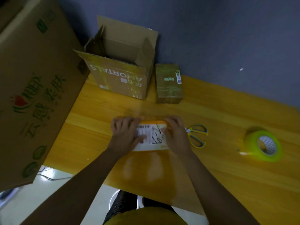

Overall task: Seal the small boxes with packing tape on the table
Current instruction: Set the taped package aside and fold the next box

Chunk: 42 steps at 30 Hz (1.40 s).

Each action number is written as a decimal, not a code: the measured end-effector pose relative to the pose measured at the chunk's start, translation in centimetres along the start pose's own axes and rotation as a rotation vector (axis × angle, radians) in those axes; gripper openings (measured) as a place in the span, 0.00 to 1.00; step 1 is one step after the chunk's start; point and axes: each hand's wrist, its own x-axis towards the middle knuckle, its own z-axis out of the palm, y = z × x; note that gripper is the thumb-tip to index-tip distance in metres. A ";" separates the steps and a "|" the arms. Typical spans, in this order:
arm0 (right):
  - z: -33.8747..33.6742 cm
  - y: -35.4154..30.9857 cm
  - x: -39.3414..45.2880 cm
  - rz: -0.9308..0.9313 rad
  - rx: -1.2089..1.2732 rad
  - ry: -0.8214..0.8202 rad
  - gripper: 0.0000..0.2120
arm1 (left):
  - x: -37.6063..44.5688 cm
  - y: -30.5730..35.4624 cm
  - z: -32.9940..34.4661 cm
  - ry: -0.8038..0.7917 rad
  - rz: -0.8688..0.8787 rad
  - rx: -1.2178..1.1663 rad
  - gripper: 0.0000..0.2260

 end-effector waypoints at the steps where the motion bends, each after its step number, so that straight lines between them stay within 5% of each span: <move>1: 0.1 0.1 -1.5 -0.071 -0.034 0.050 0.14 | -0.7 0.0 -0.5 0.025 0.041 0.028 0.31; 4: 0.9 0.8 -5.1 -0.216 -0.223 0.103 0.13 | -1.2 0.3 -1.5 -0.047 0.033 0.038 0.38; 8: 1.3 -0.6 -4.6 -0.125 -0.306 0.109 0.14 | -0.6 0.1 -1.3 -0.235 -0.012 0.022 0.47; 14: 3.9 -1.9 0.1 0.015 -0.498 -0.193 0.37 | -1.5 -0.2 0.1 -0.310 0.039 0.009 0.46; 16: 4.3 -1.7 1.5 0.118 -0.541 -0.191 0.38 | -1.4 -0.3 0.3 -0.313 0.027 0.026 0.46; 19: 4.4 -1.4 -0.9 0.010 -0.565 -0.127 0.33 | -1.4 -0.2 0.7 -0.308 0.013 0.055 0.46; 23: 3.0 0.8 -6.8 -0.115 -0.312 -0.261 0.36 | -1.3 -0.3 0.5 -0.312 -0.003 0.028 0.47; 27: 1.9 1.1 -6.6 0.102 -0.099 -0.163 0.48 | -1.3 -1.1 -0.7 -0.302 -0.017 -0.014 0.51; 30: 1.8 0.5 -5.1 0.213 -0.043 -0.209 0.45 | -2.1 -1.7 -2.0 -0.363 -0.359 -0.040 0.56; 32: 1.9 0.2 -4.6 0.229 0.014 -0.234 0.42 | -2.1 -2.0 -2.6 -0.465 -0.558 -0.310 0.59; 35: 1.7 -0.2 -4.1 0.245 0.057 -0.192 0.41 | -1.1 -2.0 -3.3 -0.438 -0.530 -0.455 0.59; 42: -4.6 2.5 -2.6 0.184 0.248 0.194 0.40 | 6.0 2.9 -6.0 -0.259 -0.273 -0.568 0.52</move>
